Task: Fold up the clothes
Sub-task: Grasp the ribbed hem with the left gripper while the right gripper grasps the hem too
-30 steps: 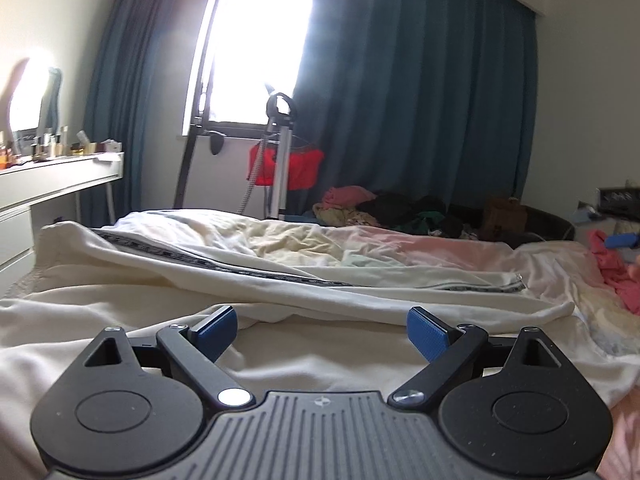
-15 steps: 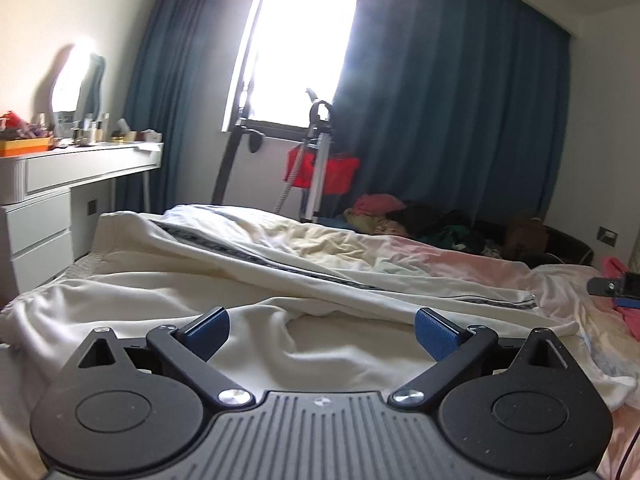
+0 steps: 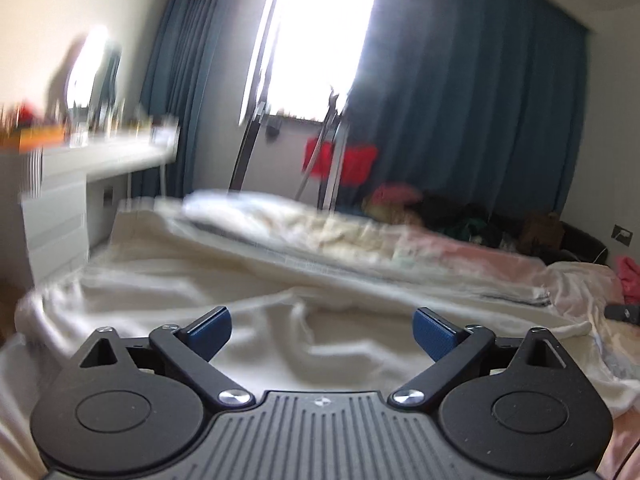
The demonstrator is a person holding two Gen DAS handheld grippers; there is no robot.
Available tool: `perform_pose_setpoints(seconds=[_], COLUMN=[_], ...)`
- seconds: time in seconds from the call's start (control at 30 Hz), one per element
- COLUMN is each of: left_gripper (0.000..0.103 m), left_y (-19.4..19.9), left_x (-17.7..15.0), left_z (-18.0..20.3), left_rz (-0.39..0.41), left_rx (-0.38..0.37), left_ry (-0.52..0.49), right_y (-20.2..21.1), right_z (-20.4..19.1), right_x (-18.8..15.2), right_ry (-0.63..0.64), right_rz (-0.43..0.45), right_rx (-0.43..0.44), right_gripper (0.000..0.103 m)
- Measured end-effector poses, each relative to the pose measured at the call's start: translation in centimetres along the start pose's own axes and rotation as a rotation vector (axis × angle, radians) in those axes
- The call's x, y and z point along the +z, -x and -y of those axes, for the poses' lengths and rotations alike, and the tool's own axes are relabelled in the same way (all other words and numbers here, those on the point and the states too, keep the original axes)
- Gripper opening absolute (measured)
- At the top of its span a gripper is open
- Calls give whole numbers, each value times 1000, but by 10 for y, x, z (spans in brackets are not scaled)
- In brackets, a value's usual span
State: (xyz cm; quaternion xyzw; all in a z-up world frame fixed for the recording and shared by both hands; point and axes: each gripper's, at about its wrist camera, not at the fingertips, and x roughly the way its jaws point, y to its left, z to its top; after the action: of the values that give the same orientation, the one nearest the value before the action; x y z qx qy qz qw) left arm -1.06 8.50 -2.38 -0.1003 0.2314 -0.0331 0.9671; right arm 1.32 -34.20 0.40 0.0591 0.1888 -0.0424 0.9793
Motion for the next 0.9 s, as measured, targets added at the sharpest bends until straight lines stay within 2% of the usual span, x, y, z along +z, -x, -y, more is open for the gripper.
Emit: perform_pose_setpoints(seconds=[0.1, 0.2, 0.3, 0.4, 0.5, 0.57, 0.63, 0.7, 0.8, 0.87, 0.9], left_gripper=[96, 95, 94, 94, 94, 92, 91, 80, 67, 61, 55], left_y=[-13, -18, -19, -22, -31, -39, -45, -48, -41, -36, -34], left_x=[12, 18, 21, 18, 14, 13, 16, 18, 15, 12, 10], left_z=[-43, -97, -150, -196, -223, -234, -237, -240, -245, -249, -253], left_rz=[-129, -227, -313, -358, -372, -379, -354, -322, -247, -215, -201], left_rx=[59, 126, 212, 250, 269, 273, 246, 215, 134, 75, 59], left_ry=[141, 326, 514, 690, 789, 825, 832, 838, 862, 890, 907], right_y=[-4, -8, -12, -15, -17, -19, -17, -10, -4, -4, -4], right_z=[2, -1, 1, 1, 2, 3, 9, 22, 47, 69, 80], right_x=[-2, -4, -6, -7, -8, -8, -7, -3, 1, -1, -3], right_ry=[0, 37, 28, 27, 24, 13, -22, -94, -191, -274, -318], right_rz=[-30, -57, -77, -87, -102, -112, -101, -49, 1, -5, -11], right_rx=[0, -45, -42, -51, -55, -55, -59, -70, -130, -160, -172], right_gripper=[88, 88, 88, 88, 88, 88, 88, 88, 88, 88, 88])
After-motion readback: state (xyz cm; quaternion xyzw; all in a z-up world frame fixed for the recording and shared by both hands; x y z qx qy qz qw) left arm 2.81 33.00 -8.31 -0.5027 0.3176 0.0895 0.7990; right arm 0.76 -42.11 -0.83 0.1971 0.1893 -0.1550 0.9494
